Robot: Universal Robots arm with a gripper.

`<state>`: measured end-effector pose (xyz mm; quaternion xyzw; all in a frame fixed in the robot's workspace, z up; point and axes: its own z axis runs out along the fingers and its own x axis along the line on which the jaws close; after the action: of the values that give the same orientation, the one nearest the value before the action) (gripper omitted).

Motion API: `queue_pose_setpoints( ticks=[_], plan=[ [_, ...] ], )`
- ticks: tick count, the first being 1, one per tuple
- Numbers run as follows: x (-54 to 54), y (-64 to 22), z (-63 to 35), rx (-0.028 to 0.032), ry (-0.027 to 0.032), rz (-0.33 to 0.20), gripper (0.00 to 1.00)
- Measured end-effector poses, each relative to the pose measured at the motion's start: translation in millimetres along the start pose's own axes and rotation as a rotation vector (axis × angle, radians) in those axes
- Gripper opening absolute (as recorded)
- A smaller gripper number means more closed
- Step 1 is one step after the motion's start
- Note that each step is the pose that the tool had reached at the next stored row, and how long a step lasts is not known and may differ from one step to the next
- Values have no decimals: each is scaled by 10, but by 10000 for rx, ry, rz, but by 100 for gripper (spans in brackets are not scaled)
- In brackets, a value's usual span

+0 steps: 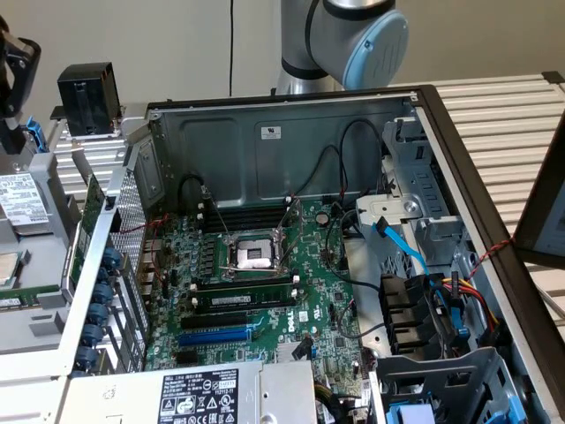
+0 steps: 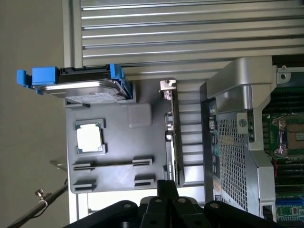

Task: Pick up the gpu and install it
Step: 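Pick up the gpu and move the gpu toward the slot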

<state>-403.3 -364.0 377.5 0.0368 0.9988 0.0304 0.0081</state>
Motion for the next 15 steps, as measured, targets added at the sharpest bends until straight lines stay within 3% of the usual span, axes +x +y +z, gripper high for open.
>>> queue_pose_setpoints(
  ticks=[6, 8, 9, 10, 12, 15],
  plan=[
    [8, 68, 7, -9, -44, -2, 12],
    [15, 70, 9, -62, -63, -5, 18],
    [20, 71, 10, -95, -66, -5, 24],
    [29, 70, 12, -139, -69, -3, 24],
    [52, 68, 18, -264, -98, -2, 36],
    [101, 65, 30, -469, -164, -13, 42]
  ],
)
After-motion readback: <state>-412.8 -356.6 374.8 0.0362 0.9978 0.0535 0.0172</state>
